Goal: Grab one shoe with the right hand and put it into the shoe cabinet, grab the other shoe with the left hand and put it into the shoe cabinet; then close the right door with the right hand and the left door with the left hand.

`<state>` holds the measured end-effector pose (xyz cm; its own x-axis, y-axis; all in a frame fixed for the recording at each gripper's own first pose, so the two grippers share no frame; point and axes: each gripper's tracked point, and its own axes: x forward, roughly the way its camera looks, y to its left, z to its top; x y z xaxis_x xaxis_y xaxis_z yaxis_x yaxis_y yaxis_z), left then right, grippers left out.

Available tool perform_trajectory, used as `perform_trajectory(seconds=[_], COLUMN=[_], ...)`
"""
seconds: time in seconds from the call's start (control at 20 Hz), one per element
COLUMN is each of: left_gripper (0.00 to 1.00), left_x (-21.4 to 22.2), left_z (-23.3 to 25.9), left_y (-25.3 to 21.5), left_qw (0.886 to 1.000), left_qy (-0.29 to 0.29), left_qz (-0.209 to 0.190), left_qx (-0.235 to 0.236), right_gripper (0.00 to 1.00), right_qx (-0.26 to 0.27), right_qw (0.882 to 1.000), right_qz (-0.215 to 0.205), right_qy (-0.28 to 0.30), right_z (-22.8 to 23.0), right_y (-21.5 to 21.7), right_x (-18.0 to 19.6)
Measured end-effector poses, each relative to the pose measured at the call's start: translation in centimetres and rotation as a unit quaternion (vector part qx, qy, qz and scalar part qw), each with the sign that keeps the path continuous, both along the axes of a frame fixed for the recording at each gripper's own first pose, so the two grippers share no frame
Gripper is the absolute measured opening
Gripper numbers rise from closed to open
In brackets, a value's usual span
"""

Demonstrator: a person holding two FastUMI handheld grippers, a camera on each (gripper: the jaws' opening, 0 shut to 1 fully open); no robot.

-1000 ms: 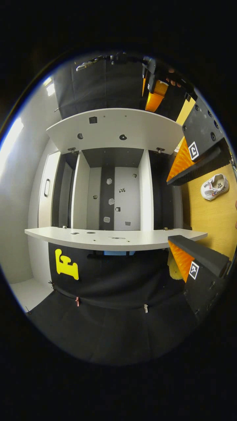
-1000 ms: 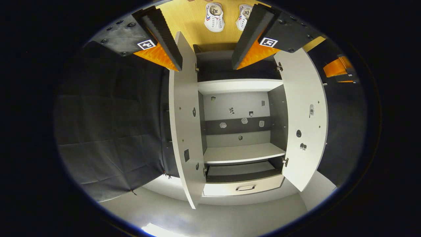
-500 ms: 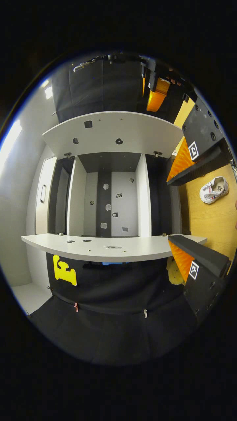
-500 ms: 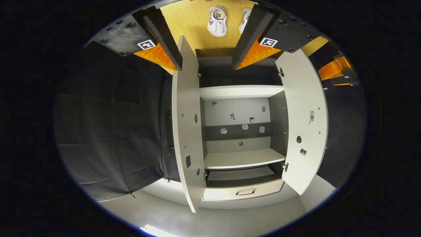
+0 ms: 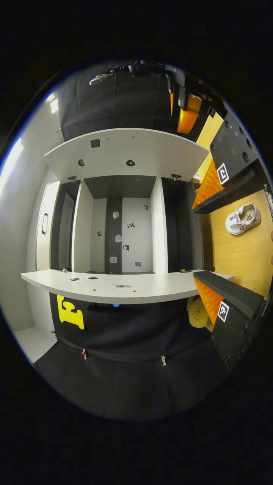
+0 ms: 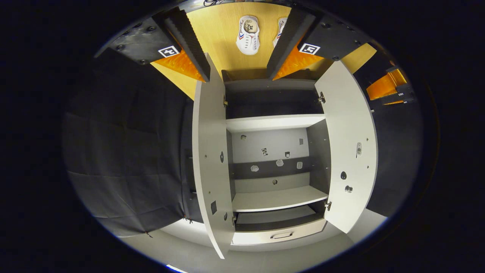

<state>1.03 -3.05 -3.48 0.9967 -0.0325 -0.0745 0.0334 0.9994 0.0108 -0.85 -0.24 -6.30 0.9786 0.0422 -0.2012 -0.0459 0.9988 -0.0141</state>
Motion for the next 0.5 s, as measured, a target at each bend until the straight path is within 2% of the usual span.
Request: perform_trajectory(seconds=[0.25,0.5], left_gripper=[0.95,0.95], left_x=[0.1,-0.2], left_z=[-0.2,-1.2], left_y=[1.0,2.4], left_qw=[1.000,1.000], left_qy=[0.003,0.016], left_qz=[0.006,0.018], left_qx=[0.003,0.001], right_gripper=[0.98,0.99], right_qx=[0.007,-0.012], right_qw=[0.999,0.991], right_qz=[0.027,0.070], right_qy=[0.038,0.117], right_z=[-3.0,-9.6], right_y=[2.1,4.4], right_x=[0.9,1.0])
